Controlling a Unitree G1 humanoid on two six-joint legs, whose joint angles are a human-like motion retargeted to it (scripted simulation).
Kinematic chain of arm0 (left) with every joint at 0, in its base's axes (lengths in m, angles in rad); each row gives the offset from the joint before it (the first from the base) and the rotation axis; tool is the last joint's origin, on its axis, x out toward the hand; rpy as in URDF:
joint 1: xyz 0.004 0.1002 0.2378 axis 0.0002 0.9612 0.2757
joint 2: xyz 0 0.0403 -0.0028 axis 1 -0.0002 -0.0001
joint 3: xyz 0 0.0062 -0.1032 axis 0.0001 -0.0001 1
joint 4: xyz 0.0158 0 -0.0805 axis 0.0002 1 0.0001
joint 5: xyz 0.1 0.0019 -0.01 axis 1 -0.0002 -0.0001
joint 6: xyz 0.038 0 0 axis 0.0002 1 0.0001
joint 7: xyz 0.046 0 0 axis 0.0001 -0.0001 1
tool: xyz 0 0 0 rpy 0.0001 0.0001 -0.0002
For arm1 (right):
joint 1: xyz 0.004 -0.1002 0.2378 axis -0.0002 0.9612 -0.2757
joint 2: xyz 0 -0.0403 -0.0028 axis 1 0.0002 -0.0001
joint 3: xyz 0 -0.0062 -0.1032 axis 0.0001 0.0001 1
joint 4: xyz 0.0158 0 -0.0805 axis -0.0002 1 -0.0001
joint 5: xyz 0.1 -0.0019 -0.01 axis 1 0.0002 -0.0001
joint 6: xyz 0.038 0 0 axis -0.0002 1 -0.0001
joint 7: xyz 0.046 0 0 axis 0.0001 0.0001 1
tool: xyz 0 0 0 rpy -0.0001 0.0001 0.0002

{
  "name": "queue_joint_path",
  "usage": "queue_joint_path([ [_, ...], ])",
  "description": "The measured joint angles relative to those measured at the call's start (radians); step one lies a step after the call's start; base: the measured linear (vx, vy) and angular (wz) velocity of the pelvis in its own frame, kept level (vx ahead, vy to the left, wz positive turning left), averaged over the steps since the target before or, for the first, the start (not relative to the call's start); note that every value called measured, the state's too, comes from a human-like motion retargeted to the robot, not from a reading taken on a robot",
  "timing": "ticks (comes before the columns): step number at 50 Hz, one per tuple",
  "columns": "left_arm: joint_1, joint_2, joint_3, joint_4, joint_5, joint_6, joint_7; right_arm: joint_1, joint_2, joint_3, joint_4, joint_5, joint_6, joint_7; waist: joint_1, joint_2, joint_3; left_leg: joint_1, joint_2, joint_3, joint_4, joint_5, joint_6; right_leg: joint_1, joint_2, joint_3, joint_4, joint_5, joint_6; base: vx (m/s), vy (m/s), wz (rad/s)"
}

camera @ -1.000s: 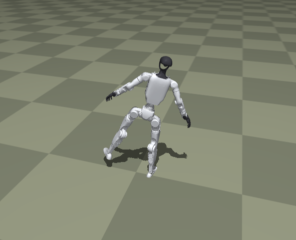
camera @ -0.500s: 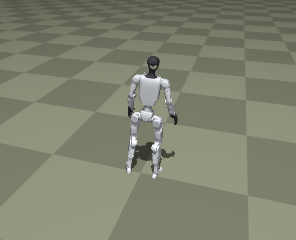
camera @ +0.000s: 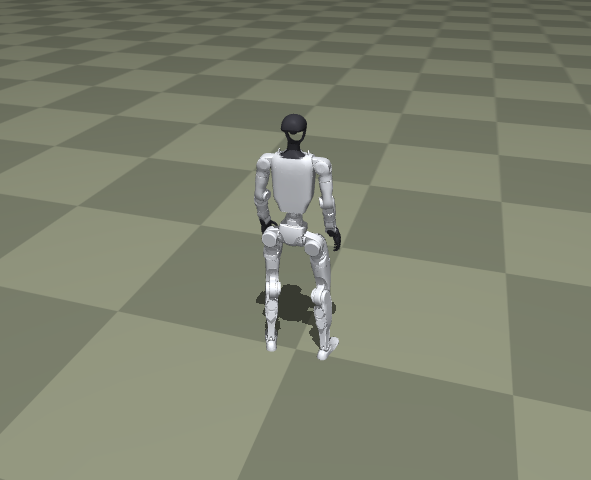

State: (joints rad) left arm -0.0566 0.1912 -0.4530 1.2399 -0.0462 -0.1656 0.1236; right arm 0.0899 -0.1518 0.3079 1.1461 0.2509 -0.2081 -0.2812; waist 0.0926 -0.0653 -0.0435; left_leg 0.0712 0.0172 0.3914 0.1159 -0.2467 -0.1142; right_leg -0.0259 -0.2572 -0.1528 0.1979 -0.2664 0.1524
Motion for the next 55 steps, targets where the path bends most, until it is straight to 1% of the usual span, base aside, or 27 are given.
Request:
queue_joint_path([
  [5, -0.021, 0.005, -0.012, 0.026, -0.003, -0.023, 0.022, -0.024, 0.0, 0.006, 0.006, 0.001, -0.015, -0.019, -0.028, 0.007, 0.023, -0.001, 0.001, -0.005, -0.007, -0.004, -0.011, -0.017, 0.008, 0.017, 0.031, -0.03, 0.001, -0.08, 0.1, 0.01],
  [8, -0.029, 0.011, -0.016, 0.036, -0.01, -0.036, 0.034, -0.031, 0.01, -0.002, 0.009, 0.025, -0.036, -0.037, -0.052, 0.01, 0.032, -0.008, 0.005, -0.017, -0.012, 0.001, -0.018, -0.027, 0.04, 0.05, 0.057, -0.062, 0.013, -0.09, 0.05, 0.2],
  [12, -0.041, 0.027, -0.026, 0.043, 0.001, -0.048, 0.047, -0.031, 0.022, -0.009, 0.009, 0.052, -0.06, -0.054, -0.064, -0.001, 0.038, -0.016, -0.001, -0.033, -0.021, 0.009, -0.023, -0.03, 0.084, 0.072, 0.079, -0.068, 0.022, -0.08, 0.02, 0.2],
  [17, -0.077, 0.051, -0.019, 0.052, 0.058, -0.04, 0.063, -0.045, 0.03, -0.014, 0.023, 0.059, -0.062, -0.059, -0.034, -0.025, 0.057, -0.022, -0.02, -0.037, -0.025, 0.008, -0.036, -0.017, 0.073, 0.003, 0.07, -0.079, -0.019, -0.07, 0.0, 0.05],
  [20, -0.095, 0.067, 0.002, 0.054, 0.11, -0.034, 0.049, -0.06, 0.022, -0.026, 0.042, 0.037, -0.049, -0.038, -0.015, -0.031, 0.07, -0.026, -0.026, -0.037, -0.024, 0.011, -0.043, -0.012, 0.061, -0.013, 0.055, -0.079, -0.03, -0.08, -0.01, -0.03],
  [22, -0.098, 0.084, 0.014, 0.045, 0.143, -0.025, 0.014, -0.074, -0.002, -0.037, 0.058, 0.025, -0.033, -0.007, -0.002, -0.028, 0.073, -0.038, -0.033, -0.03, -0.025, 0.02, -0.048, 0.012, 0.064, 0.006, -0.029, -0.054, -0.059, -0.11, 0.0, -0.09],
  [25, -0.103, 0.136, 0.038, 0.035, 0.214, -0.042, -0.052, -0.086, -0.049, -0.067, 0.064, -0.026, -0.016, 0.072, -0.008, -0.019, 0.095, -0.044, -0.018, -0.03, -0.002, 0.007, -0.039, 0.01, 0.069, -0.009, -0.012, -0.043, -0.03, -0.07, -0.02, 0.07],
  [26, -0.102, 0.16, 0.04, 0.027, 0.235, -0.037, -0.069, -0.091, -0.077, -0.078, 0.066, -0.044, -0.006, 0.092, -0.01, -0.016, 0.091, -0.048, -0.024, -0.033, -0.018, 0.021, -0.046, 0.017, 0.071, -0.006, -0.051, -0.028, -0.035, -0.07, -0.02, 0.1],
  [30, -0.106, 0.288, 0.05, 0.009, 0.315, -0.04, -0.109, -0.097, -0.207, -0.127, 0.064, -0.117, 0.015, 0.161, -0.022, -0.006, 0.09, -0.058, -0.026, -0.04, -0.045, 0.043, -0.053, 0.031, 0.081, -0.017, -0.118, 0.008, -0.028, -0.06, -0.01, 0.1],
  [34, -0.131, 0.453, 0.071, 0.025, 0.348, -0.046, -0.085, -0.087, -0.368, -0.203, 0.074, -0.159, 0.018, 0.163, -0.021, -0.008, 0.083, -0.067, -0.027, -0.046, -0.061, 0.054, -0.061, 0.038, 0.085, -0.031, -0.157, 0.031, -0.008, 0.0, 0.0, 0.0],
  [38, -0.189, 0.635, 0.108, 0.071, 0.345, -0.061, -0.054, -0.071, -0.525, -0.311, 0.109, -0.152, 0.012, 0.138, -0.014, -0.027, 0.084, -0.078, -0.02, -0.051, -0.044, 0.043, -0.066, 0.039, 0.085, -0.057, -0.152, 0.034, 0.025, 0.0, 0.0, 0.0],
  [40, -0.226, 0.723, 0.126, 0.091, 0.32, -0.051, -0.04, -0.066, -0.606, -0.365, 0.128, -0.124, 0.019, 0.124, -0.011, -0.037, 0.08, -0.089, -0.02, -0.057, -0.051, 0.054, -0.082, 0.051, 0.093, -0.062, -0.202, 0.059, 0.02, -0.03, 0.01, 0.02],
  [43, -0.285, 0.864, 0.142, 0.123, 0.295, -0.051, -0.04, -0.063, -0.709, -0.429, 0.156, -0.099, 0.016, 0.123, -0.013, -0.064, 0.066, -0.11, -0.012, -0.056, -0.054, 0.065, -0.093, 0.035, 0.103, -0.056, -0.218, 0.09, 0.031, -0.02, 0.01, 0.0],
  [46, -0.327, 1.006, 0.146, 0.153, 0.268, -0.063, -0.045, -0.07, -0.803, -0.456, 0.169, -0.095, 0.014, 0.138, -0.021, -0.08, 0.074, -0.108, 0.016, -0.05, -0.052, 0.069, -0.103, 0.025, 0.129, 0.011, -0.213, 0.124, 0.038, -0.03, 0.01, -0.15],
  [50, -0.371, 1.18, 0.131, 0.196, 0.249, -0.083, -0.055, -0.095, -0.921, -0.447, 0.178, -0.117, 0.005, 0.171, -0.029, -0.081, 0.08, -0.105, 0.076, -0.033, -0.048, 0.07, -0.105, -0.006, 0.159, 0.189, -0.184, 0.142, 0.053, -0.04, 0.03, -0.37],
  [53, -0.42, 1.283, 0.112, 0.222, 0.246, -0.085, -0.055, -0.122, -1.007, -0.444, 0.189, -0.134, 0.01, 0.187, -0.022, -0.072, 0.083, -0.105, 0.123, -0.016, -0.044, 0.063, -0.098, -0.028, 0.125, 0.241, -0.182, 0.15, 0.067, -0.01, 0.03, -0.46],
  [55, -0.461, 1.339, 0.096, 0.231, 0.241, -0.083, -0.05, -0.141, -1.063, -0.454, 0.202, -0.142, 0.022, 0.193, -0.013, -0.065, 0.085, -0.104, 0.15, -0.003, -0.039, 0.056, -0.092, -0.039, 0.073, 0.224, -0.198, 0.197, 0.079, 0.01, 0.04, -0.46],
])
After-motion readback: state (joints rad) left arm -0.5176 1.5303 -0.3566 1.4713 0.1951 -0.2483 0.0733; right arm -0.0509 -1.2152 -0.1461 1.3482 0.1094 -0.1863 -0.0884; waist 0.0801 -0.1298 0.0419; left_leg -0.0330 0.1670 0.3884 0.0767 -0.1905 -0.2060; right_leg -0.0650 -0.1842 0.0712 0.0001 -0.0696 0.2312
